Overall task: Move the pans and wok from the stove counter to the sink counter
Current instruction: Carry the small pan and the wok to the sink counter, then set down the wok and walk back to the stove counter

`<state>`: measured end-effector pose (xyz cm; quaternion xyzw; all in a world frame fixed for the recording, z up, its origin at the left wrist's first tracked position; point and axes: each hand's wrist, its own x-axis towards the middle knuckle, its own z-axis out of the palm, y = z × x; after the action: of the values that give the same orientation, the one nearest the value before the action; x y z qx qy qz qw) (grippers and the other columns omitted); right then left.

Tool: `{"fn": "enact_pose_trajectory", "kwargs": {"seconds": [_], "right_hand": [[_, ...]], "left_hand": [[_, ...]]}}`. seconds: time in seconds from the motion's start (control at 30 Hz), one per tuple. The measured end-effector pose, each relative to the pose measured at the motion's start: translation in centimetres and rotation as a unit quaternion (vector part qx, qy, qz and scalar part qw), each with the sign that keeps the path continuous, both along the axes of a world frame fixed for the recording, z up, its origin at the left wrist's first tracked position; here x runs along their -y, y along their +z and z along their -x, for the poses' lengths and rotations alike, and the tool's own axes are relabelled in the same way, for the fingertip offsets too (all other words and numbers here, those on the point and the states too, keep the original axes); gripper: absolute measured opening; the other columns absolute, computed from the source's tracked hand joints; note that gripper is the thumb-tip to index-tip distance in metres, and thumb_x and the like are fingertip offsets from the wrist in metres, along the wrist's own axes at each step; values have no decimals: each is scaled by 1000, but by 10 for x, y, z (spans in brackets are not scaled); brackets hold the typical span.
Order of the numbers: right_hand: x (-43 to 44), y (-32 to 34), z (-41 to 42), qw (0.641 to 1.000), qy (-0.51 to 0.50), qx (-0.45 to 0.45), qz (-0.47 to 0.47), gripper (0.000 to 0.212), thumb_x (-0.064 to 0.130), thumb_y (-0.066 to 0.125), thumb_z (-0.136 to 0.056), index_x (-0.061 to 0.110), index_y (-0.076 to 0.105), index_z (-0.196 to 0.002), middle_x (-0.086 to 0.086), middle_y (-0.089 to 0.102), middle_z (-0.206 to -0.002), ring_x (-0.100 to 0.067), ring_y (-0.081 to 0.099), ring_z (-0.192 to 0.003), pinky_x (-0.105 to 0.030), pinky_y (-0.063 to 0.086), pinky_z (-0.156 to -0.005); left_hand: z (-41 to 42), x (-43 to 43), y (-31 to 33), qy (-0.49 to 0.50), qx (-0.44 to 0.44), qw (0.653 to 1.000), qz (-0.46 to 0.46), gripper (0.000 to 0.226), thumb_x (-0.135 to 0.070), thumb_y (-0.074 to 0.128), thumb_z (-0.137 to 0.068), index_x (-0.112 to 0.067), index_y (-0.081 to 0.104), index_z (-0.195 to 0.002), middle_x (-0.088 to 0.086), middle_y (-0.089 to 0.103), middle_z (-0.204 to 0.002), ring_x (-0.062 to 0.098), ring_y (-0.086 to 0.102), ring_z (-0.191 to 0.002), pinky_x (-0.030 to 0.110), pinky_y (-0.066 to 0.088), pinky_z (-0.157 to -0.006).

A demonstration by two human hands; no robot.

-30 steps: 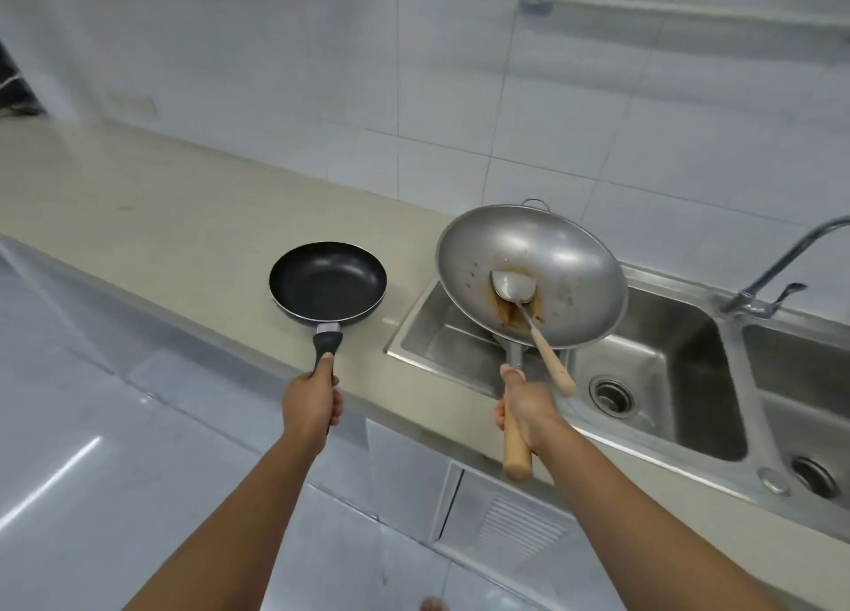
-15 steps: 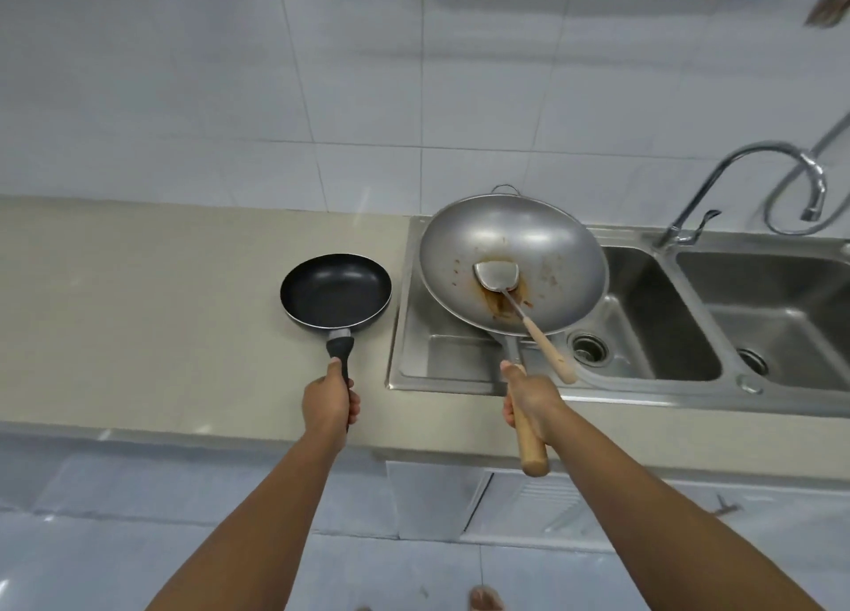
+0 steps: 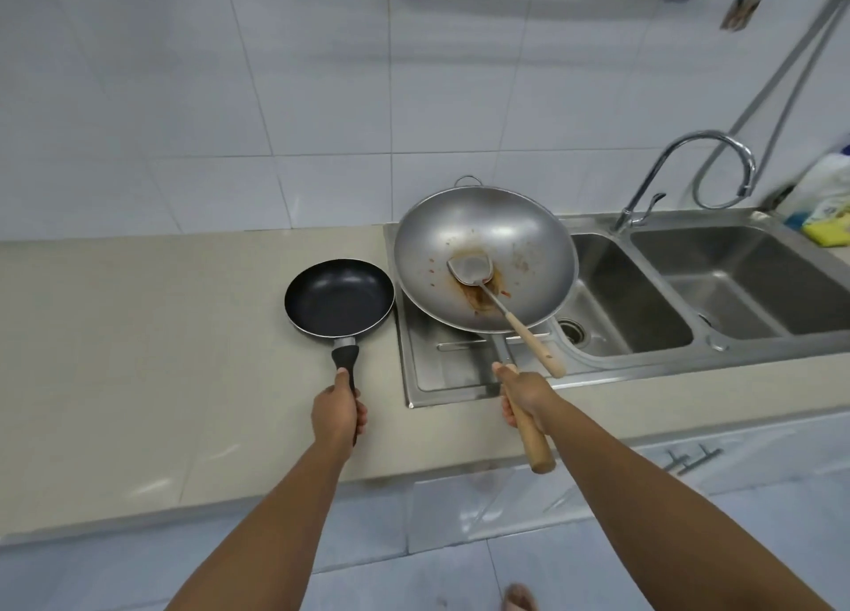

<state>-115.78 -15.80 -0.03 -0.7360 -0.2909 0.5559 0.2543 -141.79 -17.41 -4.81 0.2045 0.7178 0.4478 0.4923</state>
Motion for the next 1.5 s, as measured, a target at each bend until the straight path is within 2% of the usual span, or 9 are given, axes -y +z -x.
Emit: {"fn": "enact_pose_trajectory", "kwargs": {"seconds": [0.2, 0.43, 0.6, 0.7, 0.9, 0.97, 1.07, 1.3, 1.5], "right_hand": [[2, -9, 12, 999, -48, 5, -5, 38, 46, 53, -97, 7, 53, -93, -6, 41, -64, -14, 37, -49, -24, 36, -45], [2, -13, 23, 995, -20, 95, -28, 45, 45, 47, -99, 3, 58, -109, -9, 51, -74, -18, 48, -57, -30, 45, -53], [10, -7, 31, 970, 78, 222, -60, 41, 35, 32, -105, 6, 48, -129, -14, 61, -105, -28, 59, -89, -39, 50, -78], [18, -6, 34, 956, 121, 262, -62, 45, 25, 34, -105, 8, 32, -147, -16, 53, -134, -33, 57, -114, -40, 46, -90], [35, 1, 45, 905, 201, 364, -93, 43, 8, 42, -100, 7, 34, -143, -16, 40, -140, -33, 56, -113, -38, 49, -89], [39, 6, 47, 900, 206, 369, -109, 42, 8, 43, -100, 7, 37, -142, -13, 41, -140, -32, 52, -116, -39, 49, -92], [38, 22, 48, 897, 205, 364, -141, 34, 17, 43, -102, 4, 48, -133, -11, 45, -139, -31, 50, -118, -38, 48, -94], [20, 58, 5, 862, 190, 407, -235, 52, 33, 34, -104, 10, 36, -150, -9, 26, -161, -30, 21, -147, -43, 28, -117], [12, 48, -84, 847, 169, 479, -159, 55, 38, 31, -104, 4, 38, -147, -14, 30, -158, -33, 20, -147, -45, 21, -119]], "left_hand": [[19, -3, 3, -94, 123, 987, 34, 51, -49, 41, -100, -6, 54, -76, 9, 50, -54, 22, 45, -43, 30, 39, -47], [27, 4, -2, -132, 92, 985, 64, 49, -51, 37, -101, -7, 50, -84, 13, 54, -62, 25, 50, -51, 31, 44, -50], [26, 5, 1, -157, 7, 987, 24, 42, -44, 33, -104, -6, 50, -96, 12, 59, -70, 24, 54, -54, 30, 46, -53], [24, 7, 3, -164, -7, 986, 23, 41, -41, 34, -104, -5, 51, -100, 13, 62, -72, 24, 56, -55, 31, 48, -55], [13, 9, 7, -167, -98, 981, 24, 39, -29, 43, -101, -3, 43, -130, 12, 60, -90, 26, 58, -70, 32, 48, -64], [6, 9, 9, -205, -171, 962, 49, 61, -32, 49, -98, -5, 27, -147, 18, 55, -128, 34, 58, -108, 41, 48, -90], [-13, 6, 22, -242, -321, 914, 56, 86, -44, 48, -97, -6, 0, -156, 14, 5, -164, 30, 13, -149, 50, 15, -118], [-79, -29, 56, -379, -427, 819, -50, 79, -48, 35, -100, -9, -4, -157, 10, -10, -165, 24, -7, -151, 48, 1, -120], [-170, -56, 71, -512, -520, 665, -159, 74, -52, 23, -101, -11, -5, -157, 9, -6, -165, 25, -7, -151, 48, -2, -119]]}}
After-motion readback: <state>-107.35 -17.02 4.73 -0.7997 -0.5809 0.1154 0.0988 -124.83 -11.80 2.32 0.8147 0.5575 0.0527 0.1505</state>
